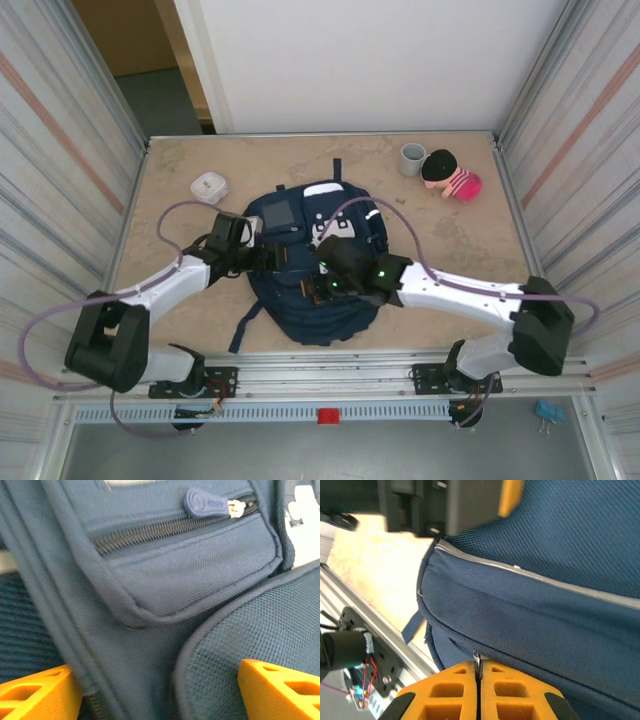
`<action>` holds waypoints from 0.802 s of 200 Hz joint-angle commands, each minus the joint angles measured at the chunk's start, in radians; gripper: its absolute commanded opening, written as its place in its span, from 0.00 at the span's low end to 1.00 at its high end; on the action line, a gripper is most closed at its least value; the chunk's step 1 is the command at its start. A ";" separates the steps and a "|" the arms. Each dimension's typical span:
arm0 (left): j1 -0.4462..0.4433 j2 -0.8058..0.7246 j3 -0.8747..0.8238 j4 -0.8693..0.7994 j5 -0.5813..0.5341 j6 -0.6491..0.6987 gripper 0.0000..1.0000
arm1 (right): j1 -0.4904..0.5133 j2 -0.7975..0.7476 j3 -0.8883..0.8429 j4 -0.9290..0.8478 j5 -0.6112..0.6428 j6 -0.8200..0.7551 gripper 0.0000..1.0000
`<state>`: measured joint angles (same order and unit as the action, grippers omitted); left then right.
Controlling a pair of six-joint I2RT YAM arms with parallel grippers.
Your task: Pack the student bag
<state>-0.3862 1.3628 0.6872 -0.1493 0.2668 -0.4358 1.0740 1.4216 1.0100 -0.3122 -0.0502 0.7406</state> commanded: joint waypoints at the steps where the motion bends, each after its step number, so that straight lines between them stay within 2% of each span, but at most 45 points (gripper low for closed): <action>1: 0.026 0.066 0.047 0.122 0.034 -0.045 0.81 | 0.007 0.063 0.058 0.112 -0.007 0.049 0.00; 29: 0.077 0.117 0.139 0.076 0.038 -0.065 0.83 | 0.014 0.145 0.126 0.117 -0.029 0.051 0.00; 64: 0.079 -0.056 0.129 -0.063 0.012 -0.132 0.84 | 0.005 0.170 0.147 0.124 -0.047 0.046 0.00; 117: 0.069 -0.448 -0.010 -0.328 0.016 -0.416 0.76 | -0.009 0.183 0.154 0.126 -0.116 0.052 0.00; 136: 0.050 -0.550 -0.087 -0.330 0.057 -0.574 0.71 | -0.008 0.191 0.160 0.131 -0.133 0.049 0.00; 160: 0.010 -0.581 -0.139 -0.293 0.103 -0.708 0.67 | -0.006 0.201 0.169 0.137 -0.150 0.045 0.00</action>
<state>-0.3447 0.7944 0.5980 -0.4137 0.3149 -0.9401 1.0649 1.6085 1.1248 -0.2344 -0.1474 0.7784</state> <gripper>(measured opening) 0.687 0.079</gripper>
